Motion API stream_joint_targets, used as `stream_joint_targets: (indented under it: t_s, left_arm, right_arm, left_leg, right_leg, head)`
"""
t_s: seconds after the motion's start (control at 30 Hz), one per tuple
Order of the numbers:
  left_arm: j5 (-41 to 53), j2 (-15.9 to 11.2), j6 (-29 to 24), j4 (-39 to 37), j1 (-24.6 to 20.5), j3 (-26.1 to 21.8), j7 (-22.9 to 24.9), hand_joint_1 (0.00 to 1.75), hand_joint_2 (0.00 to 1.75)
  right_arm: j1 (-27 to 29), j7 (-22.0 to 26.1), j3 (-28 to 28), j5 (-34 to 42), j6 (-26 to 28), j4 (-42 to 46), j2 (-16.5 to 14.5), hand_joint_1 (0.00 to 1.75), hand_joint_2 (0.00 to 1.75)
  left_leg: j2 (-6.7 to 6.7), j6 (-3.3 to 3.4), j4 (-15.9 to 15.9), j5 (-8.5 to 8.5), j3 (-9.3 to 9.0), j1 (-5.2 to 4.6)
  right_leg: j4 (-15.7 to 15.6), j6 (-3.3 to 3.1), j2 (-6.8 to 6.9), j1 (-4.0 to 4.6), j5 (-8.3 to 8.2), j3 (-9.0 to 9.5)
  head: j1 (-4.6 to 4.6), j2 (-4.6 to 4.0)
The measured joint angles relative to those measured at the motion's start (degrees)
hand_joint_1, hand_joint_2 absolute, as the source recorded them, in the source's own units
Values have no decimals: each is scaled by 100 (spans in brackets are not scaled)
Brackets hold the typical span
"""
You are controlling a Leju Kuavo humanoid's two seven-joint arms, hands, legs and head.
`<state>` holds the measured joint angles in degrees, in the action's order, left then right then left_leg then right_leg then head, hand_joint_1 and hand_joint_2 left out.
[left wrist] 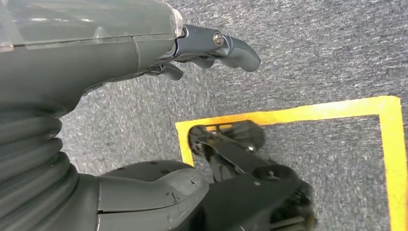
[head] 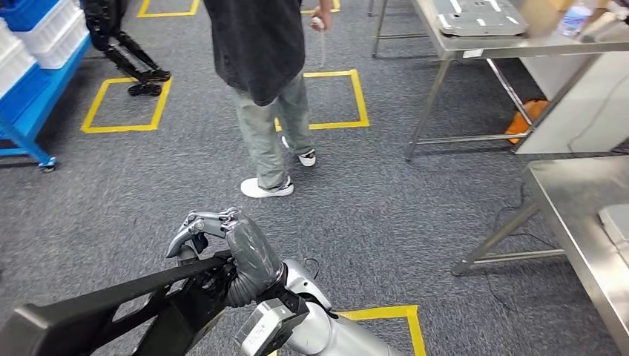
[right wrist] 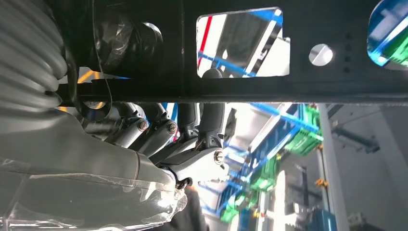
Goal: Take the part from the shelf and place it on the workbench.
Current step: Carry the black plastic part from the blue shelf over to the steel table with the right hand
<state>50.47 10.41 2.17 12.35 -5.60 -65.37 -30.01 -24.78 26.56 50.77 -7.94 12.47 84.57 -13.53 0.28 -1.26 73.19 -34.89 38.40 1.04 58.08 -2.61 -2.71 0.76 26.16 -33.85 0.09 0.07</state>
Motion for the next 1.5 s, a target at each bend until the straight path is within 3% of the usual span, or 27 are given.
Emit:
stream_joint_targets:
  t_s: [0.03, 0.1, 0.17, 0.23, 0.3, 0.37, 0.43, 0.47, 0.5, 0.53, 0.6, 0.67, 0.7, 0.77, 0.83, 0.9, 0.93, 0.97, 1.0, 1.07, 1.13, 1.2, 1.27, 1.33, 1.4, 1.47, 1.5]
  left_arm:
    - [-12, -3, -5, 0, 0, -14, 13, 0, 175]
    - [-23, -11, -8, 0, -3, -50, 27, 0, 175]
    - [-25, -16, -9, 0, -11, -73, 35, 0, 175]
    - [-25, -16, -10, 0, -22, -79, 39, 0, 175]
    - [-25, -16, -9, 0, -27, -81, 38, 0, 175]
    - [-25, -18, -9, 0, -24, -82, 36, 0, 175]
    - [-25, -26, -11, 0, -16, -84, 37, 0, 175]
    - [-25, -30, -12, 0, -15, -85, 37, 0, 175]
    - [-25, -33, -13, 0, -16, -85, 37, 0, 175]
    - [-25, -35, -14, 0, -18, -86, 37, 0, 175]
    - [-25, -34, -13, 0, -21, -87, 37, 0, 175]
    - [-25, -32, -10, 0, -23, -87, 38, 0, 175]
    - [-25, -31, -10, 0, -26, -88, 39, 0, 175]
    - [-25, -28, -10, 0, -43, -89, 39, 0, 175]
    - [-25, -26, -10, 0, -57, -91, 37, 0, 175]
    - [-25, -27, -9, 0, -50, -94, 36, 0, 175]
    - [-26, -27, -9, 0, -37, -97, 38, 0, 175]
    - [-26, -27, -8, 0, -23, -98, 40, 0, 175]
    - [-27, -28, -7, 0, -11, -100, 45, 0, 175]
    - [-39, -35, 3, 0, -6, -104, 63, 0, 175]
    - [-58, -41, 27, 0, -3, -115, 83, 0, 175]
    - [-71, -43, 69, 0, 1, -126, 105, 0, 175]
    - [-77, -42, 109, -1, 0, -130, 132, 0, 175]
    - [-78, -41, 130, -2, 4, -135, 152, 0, 175]
    - [-81, -44, 145, -2, 15, -148, 171, 0, 175]
    - [-90, -49, 169, -2, 27, -172, 190, 0, 175]
    - [-96, -51, 179, -2, 29, -183, 196, 0, 175]
  right_arm:
    - [1, 0, 0, -1, 1, 1, 0, 175, 175]
    - [-3, 0, 0, -2, 1, 1, 0, 175, 175]
    - [-6, 1, 0, -3, 2, 1, -2, 175, 175]
    - [-5, 1, 0, -4, 4, 2, -3, 175, 175]
    - [-7, 2, 0, -4, 6, 4, -2, 175, 175]
    - [-14, 2, 0, -5, 7, 6, 0, 175, 175]
    - [-9, 2, 0, -6, 7, 3, 5, 175, 175]
    - [-5, 2, 0, -6, 7, 2, 8, 175, 175]
    - [-1, 2, 0, -6, 7, 2, 10, 175, 175]
    - [0, 2, 0, -6, 7, 2, 11, 175, 175]
    - [-6, 2, 0, -6, 7, 3, 11, 175, 175]
    - [-13, 2, 0, -7, 7, 4, 7, 175, 175]
    - [-15, 2, 0, -8, 7, 4, 5, 175, 175]
    - [-12, 2, 0, -9, 7, 7, 3, 175, 175]
    - [-19, 2, 0, -11, 7, 11, -4, 175, 175]
    - [-24, 1, 0, -13, 5, 11, -11, 175, 175]
    - [-20, 1, 0, -13, 3, 8, -13, 175, 175]
    - [-13, 0, 0, -13, 2, 4, -13, 175, 175]
    - [-8, 0, 0, -13, 1, 1, -13, 175, 175]
    - [-7, 0, 0, -13, 2, 1, -13, 175, 175]
    - [-11, -1, 0, -13, 3, 2, -14, 175, 175]
    - [-14, -2, 0, -15, 4, 3, -15, 175, 175]
    - [-11, -1, 0, -19, 6, 4, -14, 175, 175]
    - [-15, 0, 0, -19, 8, 9, -11, 175, 175]
    - [-22, 0, 0, -20, 8, 15, -9, 175, 175]
    - [-19, 0, 0, -21, 7, 15, -3, 175, 175]
    - [-16, -1, 0, -21, 6, 15, -1, 175, 175]
  left_leg:
    - [-33, 2, -302, 234, -105, 7]
    - [-262, 24, -1032, 587, -404, 32]
    - [-453, 66, -1361, 646, -543, 35]
    - [-394, 124, -1409, 647, -561, 30]
    - [-261, 203, -1477, 678, -596, 45]
    - [-112, 269, -1523, 691, -626, 38]
    - [47, 293, -1525, 678, -633, 21]
    - [128, 294, -1524, 667, -638, 18]
    - [204, 288, -1523, 653, -650, 17]
    - [272, 276, -1522, 636, -670, 17]
    - [383, 235, -1518, 591, -726, 5]
    - [485, 183, -1516, 550, -764, -14]
    - [547, 154, -1522, 538, -778, -23]
    - [617, 98, -1533, 501, -821, -10]
    - [385, 56, -1287, 317, -738, 12]
    - [81, 29, -589, -32, -402, 25]
    - [28, 16, -207, -170, -201, 26]
    - [11, 5, 39, -210, -57, 26]
    - [6, -1, 76, -125, -3, 27]
    - [-66, -4, -480, 315, -193, 41]
    - [-322, 15, -1124, 595, -458, 66]
    - [-475, 64, -1314, 588, -541, 62]
    - [-370, 132, -1349, 608, -558, 62]
    - [-235, 204, -1402, 640, -583, 80]
    - [-90, 257, -1431, 643, -599, 69]
    - [75, 280, -1433, 625, -606, 50]
    - [153, 281, -1432, 614, -613, 46]
  right_leg:
    - [28, 11, -91, -5, 16, 4]
    - [104, 52, -241, -14, 61, -13]
    - [155, 113, -359, -28, 70, -75]
    - [153, 180, -454, -38, 47, -123]
    - [281, 238, -266, -16, 139, -188]
    - [819, 282, 73, -13, 439, -447]
    - [1541, 315, 196, -56, 726, -827]
    - [1722, 329, 212, -78, 743, -934]
    - [1682, 338, 231, -95, 647, -927]
    - [1418, 337, 270, -106, 462, -799]
    - [613, 295, 504, -69, 93, -380]
    - [162, 235, 688, 5, -18, -154]
    - [120, 210, 686, 39, 4, -144]
    - [67, 149, 547, 30, -17, -130]
    - [-13, 73, 424, -17, -51, -80]
    - [-40, 25, 296, -39, -58, -53]
    - [-34, 17, 220, -37, -53, -51]
    - [-23, 13, 139, -34, -49, -48]
    - [-4, 16, 50, -35, -41, -46]
    - [63, 46, -118, -51, -5, -45]
    - [160, 104, -259, -58, 46, -80]
    - [212, 170, -372, -66, 53, -140]
    - [212, 232, -450, -74, 35, -180]
    - [399, 282, -252, -49, 158, -275]
    - [1010, 318, 77, -48, 482, -570]
    - [1692, 344, 206, -82, 735, -925]
    - [1813, 350, 229, -95, 724, -998]
  head:
    - [0, 0]
    - [1, 0]
    - [0, 0]
    - [-1, 0]
    - [7, 0]
    - [14, 0]
    - [15, 0]
    - [15, 0]
    - [15, 0]
    - [15, 0]
    - [16, 0]
    - [15, 0]
    - [15, 0]
    - [14, 0]
    - [13, 0]
    - [11, 0]
    - [10, 0]
    - [9, 0]
    - [9, 0]
    - [9, 0]
    - [10, 1]
    - [11, 1]
    - [9, 0]
    - [25, 0]
    - [40, 0]
    - [40, 0]
    - [40, 0]
